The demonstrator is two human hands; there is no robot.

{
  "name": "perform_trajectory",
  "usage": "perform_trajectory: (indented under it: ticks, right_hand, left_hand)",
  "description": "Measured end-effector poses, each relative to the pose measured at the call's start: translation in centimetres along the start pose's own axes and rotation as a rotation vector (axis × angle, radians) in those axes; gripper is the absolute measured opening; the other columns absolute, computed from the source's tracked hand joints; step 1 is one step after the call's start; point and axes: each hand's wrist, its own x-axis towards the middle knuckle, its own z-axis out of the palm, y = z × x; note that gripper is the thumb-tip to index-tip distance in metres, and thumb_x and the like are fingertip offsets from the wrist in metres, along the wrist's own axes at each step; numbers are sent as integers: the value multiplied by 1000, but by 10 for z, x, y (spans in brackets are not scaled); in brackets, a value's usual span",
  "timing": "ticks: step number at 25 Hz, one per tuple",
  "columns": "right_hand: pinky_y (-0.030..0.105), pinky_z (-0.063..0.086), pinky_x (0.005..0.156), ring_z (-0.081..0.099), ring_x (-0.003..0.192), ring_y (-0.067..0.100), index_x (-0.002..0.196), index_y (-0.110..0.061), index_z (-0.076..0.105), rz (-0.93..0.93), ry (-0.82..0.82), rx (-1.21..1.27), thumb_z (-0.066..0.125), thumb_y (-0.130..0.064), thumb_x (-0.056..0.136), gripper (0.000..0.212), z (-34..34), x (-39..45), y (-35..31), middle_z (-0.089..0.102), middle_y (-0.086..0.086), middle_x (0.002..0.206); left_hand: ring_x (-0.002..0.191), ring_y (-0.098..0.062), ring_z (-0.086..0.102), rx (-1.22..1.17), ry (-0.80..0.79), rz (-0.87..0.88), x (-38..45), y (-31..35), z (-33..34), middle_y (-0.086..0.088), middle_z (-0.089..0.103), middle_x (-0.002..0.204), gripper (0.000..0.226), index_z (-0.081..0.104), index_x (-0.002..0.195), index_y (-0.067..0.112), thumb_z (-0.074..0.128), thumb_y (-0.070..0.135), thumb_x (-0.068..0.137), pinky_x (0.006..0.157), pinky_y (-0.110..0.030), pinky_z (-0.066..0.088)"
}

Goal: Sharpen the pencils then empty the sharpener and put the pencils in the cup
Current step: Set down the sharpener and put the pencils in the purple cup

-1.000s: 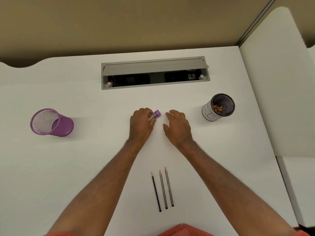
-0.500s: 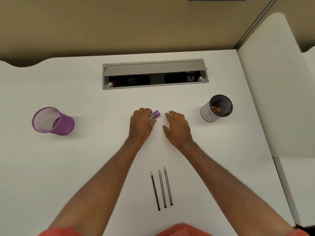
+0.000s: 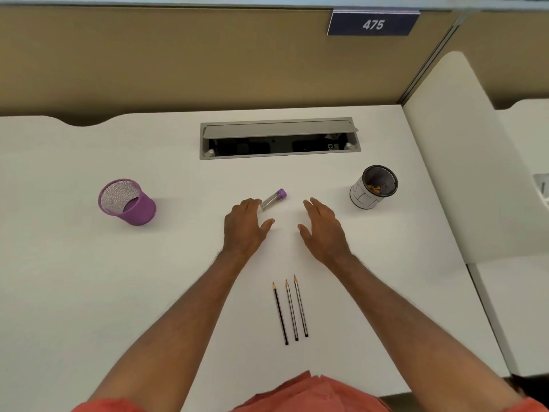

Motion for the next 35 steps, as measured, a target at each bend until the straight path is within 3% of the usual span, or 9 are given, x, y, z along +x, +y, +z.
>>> perform_trajectory:
  ticks: [9, 15, 18, 21, 24, 28, 31, 35]
  right_hand:
    - [46, 41, 111, 31, 149, 27, 155, -15, 38, 27, 110, 60, 60, -30, 100, 61, -4, -75, -4, 34, 7, 164]
    - [43, 48, 104, 41, 140, 25, 149, -16, 47, 90, 194, 205, 62, -25, 99, 53, 12, -130, -5, 47, 4, 153]
    - [38, 52, 89, 56, 119, 23, 133, -18, 59, 139, 192, 246, 63, -22, 97, 37, 23, -153, -8, 62, 1, 126]
    - [33, 53, 72, 68, 86, 22, 97, -21, 67, 287, 77, 259, 62, -23, 94, 7, 33, -164, -12, 70, -4, 89]
    - [36, 56, 73, 68, 81, 23, 90, -19, 65, 358, -5, 239, 63, -28, 93, 10, 40, -166, -18, 71, -2, 86]
    - [38, 54, 75, 66, 84, 26, 90, -15, 62, 381, -61, 213, 65, -32, 92, 17, 47, -161, -21, 70, 1, 89]
    - [39, 54, 76, 66, 85, 30, 90, -12, 61, 389, -96, 161, 65, -30, 92, 19, 50, -159, -21, 71, 5, 90]
    - [41, 57, 74, 68, 81, 35, 86, -7, 62, 407, -142, 128, 61, -25, 89, 18, 49, -155, -26, 72, 10, 84]
  left_hand:
    - [127, -27, 55, 69, -1, 13, -93, -3, -19, -1, 57, 144, 57, 55, 140, 17, 67, 47, 92, 103, -41, 41]
    - [122, -27, 57, 78, -51, -4, -144, -2, -8, -1, 57, 140, 56, 55, 139, 18, 64, 50, 93, 98, -41, 44]
    - [111, -25, 60, 103, -69, -27, -160, 1, 3, 1, 64, 122, 42, 64, 121, 21, 62, 52, 94, 91, -40, 43]
    - [90, -23, 67, 168, -154, -112, -167, 9, 14, 5, 70, 89, 37, 69, 86, 21, 56, 55, 95, 81, -38, 41]
    - [78, -24, 66, 226, -249, -182, -172, 17, 26, 3, 68, 72, 47, 60, 69, 18, 54, 57, 94, 76, -36, 38]
    - [78, -24, 65, 232, -291, -266, -172, 26, 36, 5, 64, 71, 43, 57, 69, 21, 58, 57, 92, 74, -36, 34]
    - [82, -26, 67, 186, -293, -341, -168, 29, 38, 6, 53, 65, 37, 47, 64, 21, 63, 43, 88, 72, -34, 36]
    - [80, -29, 66, 88, -307, -436, -164, 29, 35, 2, 57, 70, 27, 44, 63, 20, 63, 28, 82, 72, -32, 46]
